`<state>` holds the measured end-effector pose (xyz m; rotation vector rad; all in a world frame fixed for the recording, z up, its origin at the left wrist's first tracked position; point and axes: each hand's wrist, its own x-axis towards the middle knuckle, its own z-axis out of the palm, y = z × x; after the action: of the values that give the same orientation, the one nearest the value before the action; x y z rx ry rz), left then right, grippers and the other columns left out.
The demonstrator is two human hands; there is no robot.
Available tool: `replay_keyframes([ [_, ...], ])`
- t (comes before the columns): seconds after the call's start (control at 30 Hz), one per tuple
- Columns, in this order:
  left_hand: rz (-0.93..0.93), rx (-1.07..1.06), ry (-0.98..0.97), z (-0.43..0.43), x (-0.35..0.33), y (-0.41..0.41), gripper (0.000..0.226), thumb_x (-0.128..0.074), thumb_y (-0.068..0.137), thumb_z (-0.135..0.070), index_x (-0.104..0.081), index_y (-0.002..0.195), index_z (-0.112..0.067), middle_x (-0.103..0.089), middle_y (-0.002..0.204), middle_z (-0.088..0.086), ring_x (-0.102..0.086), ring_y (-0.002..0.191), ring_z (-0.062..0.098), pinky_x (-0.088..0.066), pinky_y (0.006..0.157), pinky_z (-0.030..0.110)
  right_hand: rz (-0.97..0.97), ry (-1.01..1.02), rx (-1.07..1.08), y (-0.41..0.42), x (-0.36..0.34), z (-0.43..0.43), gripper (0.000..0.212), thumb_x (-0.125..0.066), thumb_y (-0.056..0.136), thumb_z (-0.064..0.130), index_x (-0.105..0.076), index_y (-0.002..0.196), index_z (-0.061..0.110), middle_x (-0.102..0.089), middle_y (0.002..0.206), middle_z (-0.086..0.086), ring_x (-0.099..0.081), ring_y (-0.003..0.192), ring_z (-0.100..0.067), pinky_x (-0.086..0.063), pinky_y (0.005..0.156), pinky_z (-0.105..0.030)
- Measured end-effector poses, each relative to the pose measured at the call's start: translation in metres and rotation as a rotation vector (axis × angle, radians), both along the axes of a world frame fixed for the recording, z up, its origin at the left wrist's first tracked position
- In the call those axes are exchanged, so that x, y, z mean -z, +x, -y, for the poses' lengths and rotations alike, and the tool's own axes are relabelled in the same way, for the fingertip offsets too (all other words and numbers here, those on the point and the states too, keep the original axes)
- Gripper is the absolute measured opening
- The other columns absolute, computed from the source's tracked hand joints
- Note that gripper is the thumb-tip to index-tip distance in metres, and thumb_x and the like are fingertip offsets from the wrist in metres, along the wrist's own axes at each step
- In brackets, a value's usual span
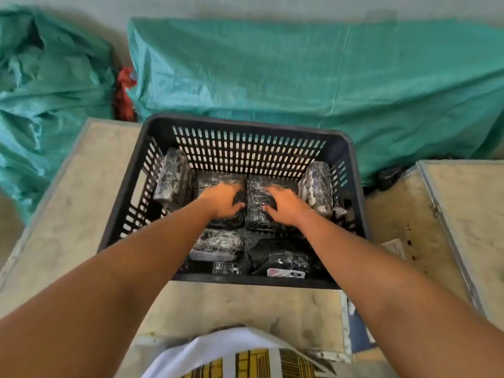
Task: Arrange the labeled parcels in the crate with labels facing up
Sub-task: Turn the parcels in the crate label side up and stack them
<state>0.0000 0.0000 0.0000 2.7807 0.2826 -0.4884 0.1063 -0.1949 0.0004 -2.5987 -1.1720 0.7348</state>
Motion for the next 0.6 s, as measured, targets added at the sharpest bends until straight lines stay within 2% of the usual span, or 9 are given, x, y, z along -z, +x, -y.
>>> replay_keyframes([
  [0.07, -0.040, 0.012, 0.019, 0.002, 0.008, -0.002, 0.059, -0.058, 0.095, -0.049, -0.046, 0.147, -0.023, -0.062, 0.134, 0.006, -0.060, 0.114, 0.027, -0.055, 0.085, 0.042, 0.003, -0.104, -0.052, -0.002, 0.012, 0.002, 0.076, -0.069, 0.096, 0.040, -0.033, 0.159, 0.017, -0.031, 0.165, -0.015, -0.031, 0.152, -0.033, -0.036, 0.119, -0.049],
  [0.13, -0.027, 0.016, 0.033, 0.002, 0.020, -0.009, 0.060, -0.060, 0.094, -0.048, -0.048, 0.147, -0.024, -0.051, 0.146, 0.003, -0.045, 0.134, 0.027, -0.052, 0.098, 0.047, 0.010, -0.177, -0.057, -0.007, 0.024, 0.006, 0.090, -0.076, 0.089, 0.046, -0.028, 0.161, 0.019, -0.013, 0.171, -0.014, -0.014, 0.158, -0.032, -0.026, 0.122, -0.056],
  [0.23, -0.008, -0.001, 0.053, -0.001, 0.026, -0.010, 0.063, -0.065, 0.090, -0.051, -0.049, 0.147, -0.030, -0.046, 0.150, -0.002, -0.038, 0.138, 0.024, -0.051, 0.099, 0.047, 0.009, -0.228, -0.067, -0.007, 0.030, 0.006, 0.115, -0.087, 0.072, 0.053, -0.021, 0.163, 0.024, -0.004, 0.173, -0.009, -0.004, 0.159, -0.030, -0.008, 0.123, -0.065],
  [0.3, -0.011, 0.004, 0.074, -0.001, 0.028, -0.010, 0.068, -0.069, 0.087, -0.050, -0.048, 0.148, -0.031, -0.044, 0.151, -0.003, -0.036, 0.140, 0.024, -0.051, 0.100, 0.047, 0.028, -0.243, -0.047, -0.009, 0.033, 0.008, 0.122, -0.092, 0.066, 0.047, -0.018, 0.162, 0.029, -0.002, 0.173, -0.006, -0.001, 0.159, -0.029, -0.002, 0.120, -0.068],
  [0.37, -0.017, 0.002, 0.084, 0.001, 0.030, -0.011, 0.070, -0.072, 0.085, -0.048, -0.047, 0.149, -0.031, -0.042, 0.152, -0.002, -0.034, 0.140, 0.024, -0.052, 0.100, 0.046, 0.049, -0.245, -0.032, -0.012, 0.037, 0.009, 0.121, -0.094, 0.066, 0.034, -0.019, 0.162, 0.029, -0.002, 0.173, -0.006, -0.002, 0.159, -0.030, -0.005, 0.120, -0.068],
  [0.47, -0.012, 0.003, 0.080, 0.000, 0.032, -0.011, 0.072, -0.074, 0.085, -0.044, -0.046, 0.150, -0.029, -0.041, 0.152, -0.001, -0.033, 0.140, 0.024, -0.052, 0.099, 0.045, 0.041, -0.224, -0.019, -0.012, 0.035, 0.003, 0.112, -0.093, 0.071, 0.022, -0.026, 0.161, 0.026, -0.006, 0.172, -0.010, -0.007, 0.158, -0.033, -0.019, 0.118, -0.070],
  [0.53, -0.016, 0.011, 0.070, -0.001, 0.032, -0.010, 0.074, -0.076, 0.084, -0.042, -0.045, 0.151, -0.029, -0.041, 0.152, 0.000, -0.033, 0.140, 0.025, -0.051, 0.100, 0.045, 0.007, -0.212, -0.021, -0.007, 0.028, 0.000, 0.106, -0.092, 0.071, 0.023, -0.033, 0.159, 0.026, -0.014, 0.171, -0.011, -0.015, 0.157, -0.035, -0.029, 0.118, -0.064],
  [0.6, -0.014, 0.009, 0.050, -0.003, 0.032, -0.009, 0.078, -0.078, 0.083, -0.040, -0.042, 0.152, -0.029, -0.042, 0.152, 0.000, -0.034, 0.140, 0.025, -0.050, 0.102, 0.045, -0.014, -0.186, -0.009, -0.003, 0.016, -0.002, 0.097, -0.093, 0.070, 0.028, -0.045, 0.154, 0.030, -0.029, 0.167, -0.011, -0.033, 0.151, -0.035, -0.037, 0.117, -0.054],
])
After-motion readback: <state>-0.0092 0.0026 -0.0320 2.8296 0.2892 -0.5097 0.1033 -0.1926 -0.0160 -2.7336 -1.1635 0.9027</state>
